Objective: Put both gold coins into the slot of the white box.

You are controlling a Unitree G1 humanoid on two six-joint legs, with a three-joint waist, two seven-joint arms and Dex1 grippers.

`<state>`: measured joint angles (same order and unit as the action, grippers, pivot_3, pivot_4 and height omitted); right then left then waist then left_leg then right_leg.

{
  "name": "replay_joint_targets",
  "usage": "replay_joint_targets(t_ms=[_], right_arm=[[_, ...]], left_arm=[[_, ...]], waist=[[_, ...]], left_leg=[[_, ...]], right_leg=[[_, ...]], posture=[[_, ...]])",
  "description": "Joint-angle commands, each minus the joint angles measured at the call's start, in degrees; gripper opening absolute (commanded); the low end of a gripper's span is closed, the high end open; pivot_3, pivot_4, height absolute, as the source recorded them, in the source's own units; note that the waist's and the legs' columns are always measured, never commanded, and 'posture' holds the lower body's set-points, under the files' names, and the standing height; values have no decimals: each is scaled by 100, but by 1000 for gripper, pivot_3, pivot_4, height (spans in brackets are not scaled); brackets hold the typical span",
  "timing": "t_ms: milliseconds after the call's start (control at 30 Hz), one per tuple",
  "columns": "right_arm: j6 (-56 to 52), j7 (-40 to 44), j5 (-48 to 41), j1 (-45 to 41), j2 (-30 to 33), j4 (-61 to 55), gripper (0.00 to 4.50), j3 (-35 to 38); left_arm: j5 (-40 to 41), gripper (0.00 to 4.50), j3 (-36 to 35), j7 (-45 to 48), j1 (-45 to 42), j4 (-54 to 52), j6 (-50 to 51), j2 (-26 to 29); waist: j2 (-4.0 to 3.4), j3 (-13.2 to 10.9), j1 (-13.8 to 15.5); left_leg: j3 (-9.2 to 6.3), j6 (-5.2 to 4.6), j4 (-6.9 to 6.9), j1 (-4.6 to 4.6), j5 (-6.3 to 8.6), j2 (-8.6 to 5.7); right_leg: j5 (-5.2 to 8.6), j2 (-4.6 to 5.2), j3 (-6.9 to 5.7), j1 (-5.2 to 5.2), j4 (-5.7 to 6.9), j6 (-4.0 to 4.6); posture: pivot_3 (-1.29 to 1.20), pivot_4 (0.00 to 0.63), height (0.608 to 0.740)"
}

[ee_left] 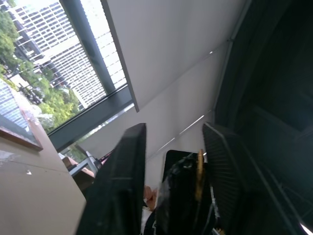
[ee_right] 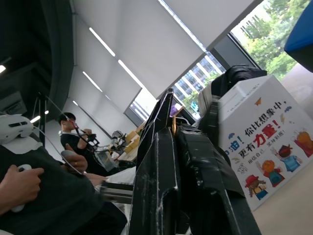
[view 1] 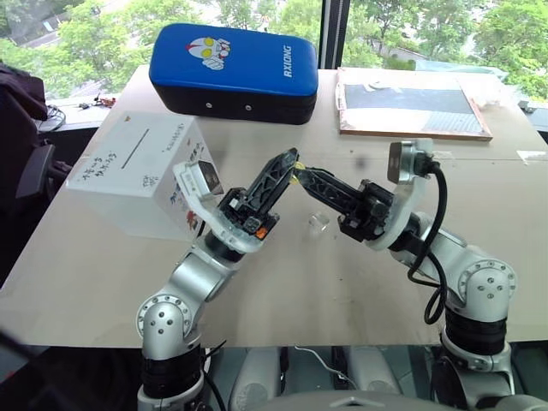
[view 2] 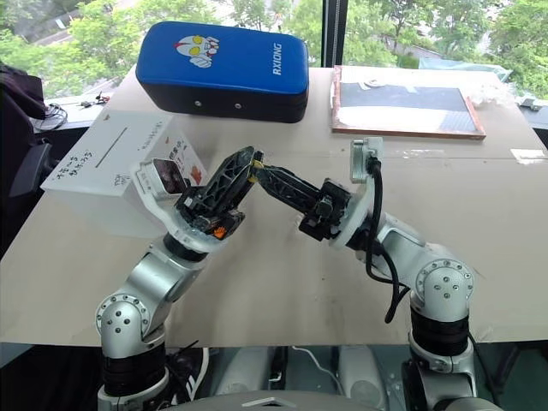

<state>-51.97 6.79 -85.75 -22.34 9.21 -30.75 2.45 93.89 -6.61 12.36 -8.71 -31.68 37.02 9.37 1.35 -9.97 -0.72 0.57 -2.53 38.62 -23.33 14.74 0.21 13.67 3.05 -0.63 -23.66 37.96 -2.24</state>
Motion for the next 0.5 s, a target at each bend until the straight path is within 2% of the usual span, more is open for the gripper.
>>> replay_joint_targets(t_ms=[33, 367, 467, 500], right_arm=[[205, -29, -279, -165, 20, -188, 0, -147], [456, -159, -143, -215, 117, -86, 0, -321], [497, -43, 40, -267, 172, -39, 962, -366], [494, -6, 43, -267, 190, -27, 1411, -374]], left_arm=[[74, 56, 98, 89, 8, -41, -6, 87], [31, 56, 62, 31, -23, 18, -142, 239], [16, 0, -248, 2, -224, 155, -296, 418], [79, 0, -353, -33, -309, 182, -363, 471]], waist=[[0, 0, 0], [0, 0, 1], [-1, 0, 2], [-1, -1, 0]], left_leg=[[1, 0, 0, 0, 0, 0], [0, 0, 0, 0, 0, 1], [-1, 0, 0, 0, 0, 2], [-1, 0, 0, 0, 0, 3]], right_leg=[[0, 0, 0, 0, 0, 0], [1, 0, 0, 0, -1, 0], [1, -1, 0, 0, -1, 0], [1, -4, 0, -1, -2, 0]], posture=[[0, 150, 740], [0, 150, 740], [0, 150, 740], [0, 150, 740]])
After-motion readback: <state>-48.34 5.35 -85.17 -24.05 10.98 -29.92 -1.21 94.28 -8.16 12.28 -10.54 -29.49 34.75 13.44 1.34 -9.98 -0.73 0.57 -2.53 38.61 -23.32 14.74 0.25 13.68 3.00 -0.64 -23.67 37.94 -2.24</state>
